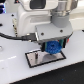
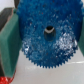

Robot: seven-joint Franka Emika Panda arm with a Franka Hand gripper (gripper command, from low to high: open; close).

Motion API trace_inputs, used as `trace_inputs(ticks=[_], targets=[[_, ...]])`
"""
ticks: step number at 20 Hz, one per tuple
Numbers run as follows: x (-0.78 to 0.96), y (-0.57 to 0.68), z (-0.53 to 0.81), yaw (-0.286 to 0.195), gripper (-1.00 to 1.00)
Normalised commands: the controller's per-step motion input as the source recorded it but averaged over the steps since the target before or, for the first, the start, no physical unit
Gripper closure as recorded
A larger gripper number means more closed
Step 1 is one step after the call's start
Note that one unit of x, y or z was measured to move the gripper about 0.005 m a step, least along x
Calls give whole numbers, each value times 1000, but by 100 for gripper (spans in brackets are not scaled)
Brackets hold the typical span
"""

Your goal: Insert the blue gear onto the right peg, followed by the red gear

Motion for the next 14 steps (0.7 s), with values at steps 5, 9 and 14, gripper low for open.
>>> trace_inputs(ticks=[5,9,14], targets=[[124,-17,140,0,100],[131,-6,85,0,100],[115,-16,175,0,100]])
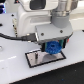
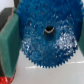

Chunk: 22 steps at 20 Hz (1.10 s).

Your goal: Insert the blue gear onto the right peg, followed by the red gear

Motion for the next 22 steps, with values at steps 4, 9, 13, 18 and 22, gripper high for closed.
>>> trace_inputs(ticks=[4,9,13,18,22], targets=[[76,-1,276,0,100],[131,5,178,0,100],[277,-45,153,0,100],[303,-102,31,0,100],[233,-41,-52,0,100]])
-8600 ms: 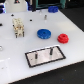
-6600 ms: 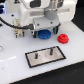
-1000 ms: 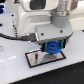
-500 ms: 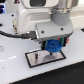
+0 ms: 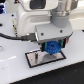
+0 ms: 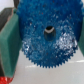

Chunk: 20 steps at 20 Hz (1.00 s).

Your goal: Insert the blue gear onto the right peg, followed by the red gear

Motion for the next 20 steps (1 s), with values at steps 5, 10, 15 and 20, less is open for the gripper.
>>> trace_inputs(ticks=[5,10,15,20], targets=[[210,-16,31,0,100],[168,-2,-135,0,100],[150,17,-169,0,100],[113,32,-114,0,100]])
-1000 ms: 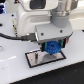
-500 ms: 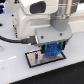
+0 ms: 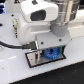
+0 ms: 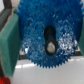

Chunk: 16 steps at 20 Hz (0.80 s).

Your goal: Insert the blue gear onto the right peg, followed by the red gear

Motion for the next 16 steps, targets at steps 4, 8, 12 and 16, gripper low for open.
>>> trace_inputs(ticks=[4,8,12,16], targets=[[71,64,-24,0,100],[19,92,114,0,-100],[-24,145,379,0,-100],[-153,113,409,0,-100]])
